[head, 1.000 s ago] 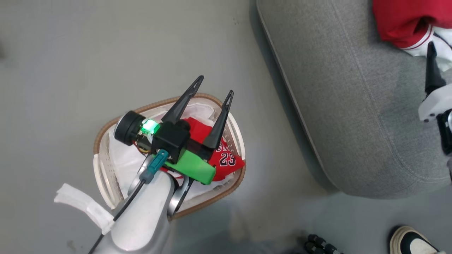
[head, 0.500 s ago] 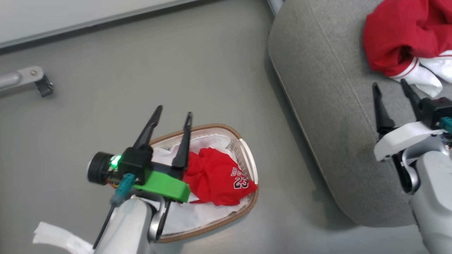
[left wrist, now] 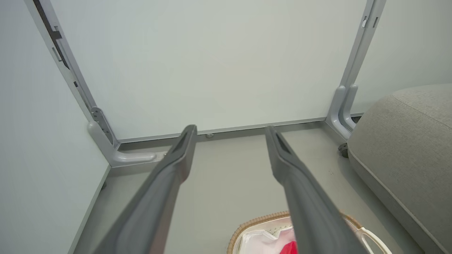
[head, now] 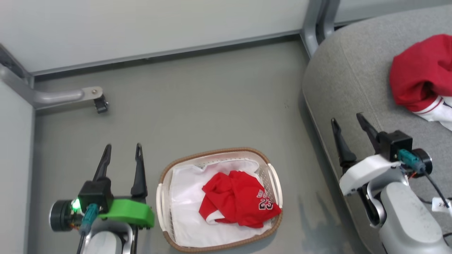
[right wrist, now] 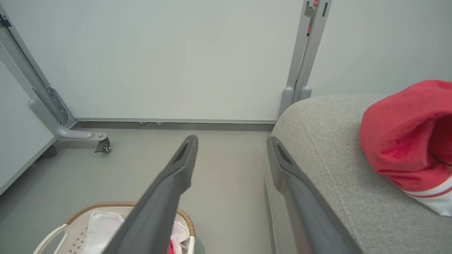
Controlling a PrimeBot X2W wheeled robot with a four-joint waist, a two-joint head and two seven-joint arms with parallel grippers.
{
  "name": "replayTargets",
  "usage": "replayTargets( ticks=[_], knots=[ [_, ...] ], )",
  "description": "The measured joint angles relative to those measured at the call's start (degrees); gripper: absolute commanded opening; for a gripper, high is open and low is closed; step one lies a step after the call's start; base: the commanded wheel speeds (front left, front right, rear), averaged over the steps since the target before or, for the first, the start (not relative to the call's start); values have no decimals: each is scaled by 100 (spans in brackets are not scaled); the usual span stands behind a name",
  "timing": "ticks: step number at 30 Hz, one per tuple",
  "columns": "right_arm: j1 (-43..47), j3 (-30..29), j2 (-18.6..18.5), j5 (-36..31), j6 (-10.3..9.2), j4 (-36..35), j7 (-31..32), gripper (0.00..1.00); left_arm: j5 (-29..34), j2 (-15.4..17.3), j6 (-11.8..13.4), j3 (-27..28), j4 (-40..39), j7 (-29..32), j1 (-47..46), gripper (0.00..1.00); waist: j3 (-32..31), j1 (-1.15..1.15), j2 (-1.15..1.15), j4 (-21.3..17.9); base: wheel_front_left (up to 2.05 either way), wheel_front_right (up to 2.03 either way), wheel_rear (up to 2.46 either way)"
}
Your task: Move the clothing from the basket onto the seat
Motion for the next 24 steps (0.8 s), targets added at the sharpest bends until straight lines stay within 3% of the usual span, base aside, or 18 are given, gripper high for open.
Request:
replayTargets(
  ticks=[17,24],
  knots=[
    [1512,-167,379,-83,-1,-364,0,100,282,-22,91,446,13,0,1386,100,-951,0,0,334,0,0,0],
    [1635,-200,466,-83,-1,-413,0,100,126,-23,-32,361,35,0,1561,100,-1054,0,0,423,0,0,0]
  ],
)
